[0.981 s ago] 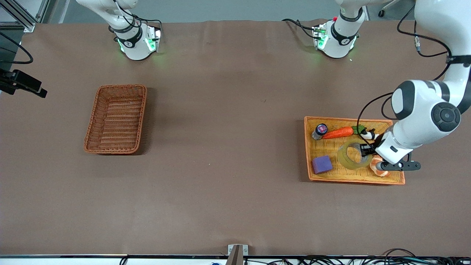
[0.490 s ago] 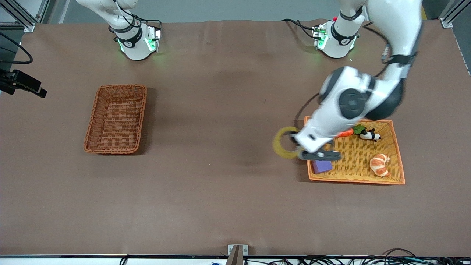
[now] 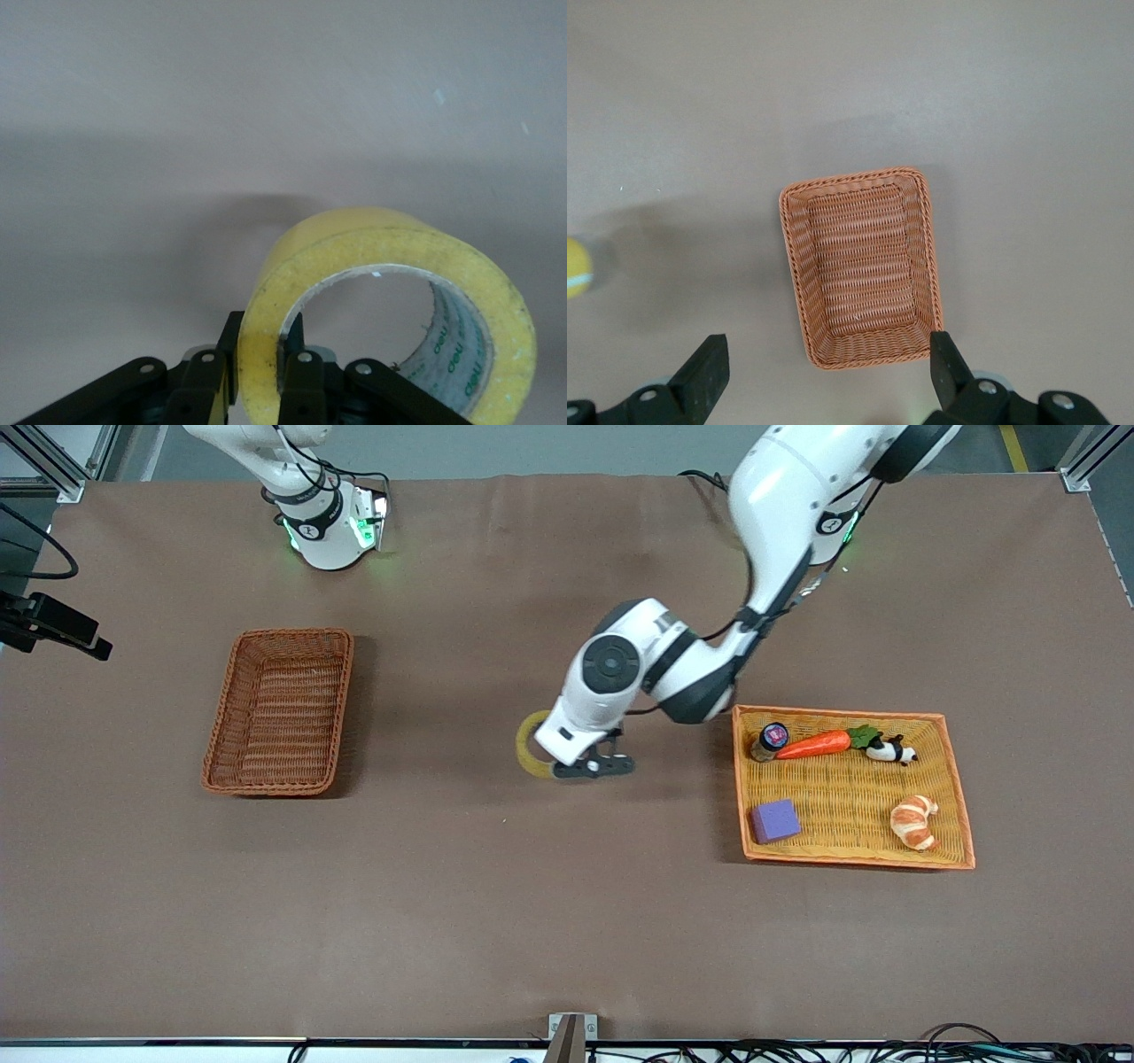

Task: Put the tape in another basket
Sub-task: 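Carry the tape roll with the left gripper toward the table middle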

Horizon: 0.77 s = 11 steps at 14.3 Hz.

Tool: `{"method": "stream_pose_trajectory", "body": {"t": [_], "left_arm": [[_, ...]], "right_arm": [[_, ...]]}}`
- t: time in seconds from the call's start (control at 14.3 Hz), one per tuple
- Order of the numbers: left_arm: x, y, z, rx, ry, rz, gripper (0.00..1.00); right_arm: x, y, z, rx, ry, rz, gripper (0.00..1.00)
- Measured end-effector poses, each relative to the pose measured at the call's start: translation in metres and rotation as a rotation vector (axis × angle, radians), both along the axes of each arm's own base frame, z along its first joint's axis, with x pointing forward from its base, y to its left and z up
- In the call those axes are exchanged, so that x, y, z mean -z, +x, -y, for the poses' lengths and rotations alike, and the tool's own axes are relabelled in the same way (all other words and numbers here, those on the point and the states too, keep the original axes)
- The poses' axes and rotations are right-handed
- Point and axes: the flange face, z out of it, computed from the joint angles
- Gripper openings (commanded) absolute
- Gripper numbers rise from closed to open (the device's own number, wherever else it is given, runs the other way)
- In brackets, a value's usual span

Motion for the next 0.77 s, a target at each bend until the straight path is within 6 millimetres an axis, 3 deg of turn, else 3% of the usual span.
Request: {"method": "stream_pose_trajectory", "body": {"t": [0.14, 0.28, 0.35, 0.42, 0.49, 0.63, 0.77], "left_arm": [[0.030, -0.026, 0.025, 0.024, 0.010, 0.004, 0.14], [0.049, -0.041, 0.036, 0.041, 0.029, 0.006, 0.16], [0.054, -0.046, 0.039, 0.049, 0.034, 0.005, 0.34], [0.056, -0.049, 0.042, 0.055, 0.037, 0.005, 0.78], [0.055, -0.050, 0.044, 0.058, 0.035, 0.011, 0.99], [0.044, -0.042, 0.045, 0.066, 0.034, 0.049, 1.00], [0.018, -0.015, 0.033, 0.060, 0.050, 0.128, 1.00]], "right_arm": [[0.000, 0.000, 0.000, 0.000, 0.000, -0.001, 1.00], [0.000, 0.000, 0.000, -0.001, 0.000, -0.001, 1.00], [0.000, 0.000, -0.001, -0.002, 0.000, -0.001, 1.00], [0.000, 0.000, -0.002, -0.004, 0.000, -0.001, 1.00], [0.000, 0.000, -0.003, -0.006, 0.000, -0.001, 1.00], [0.000, 0.001, -0.007, -0.013, 0.000, -0.001, 1.00], [0.002, 0.002, -0.016, -0.030, 0.001, -0.004, 1.00]]}}
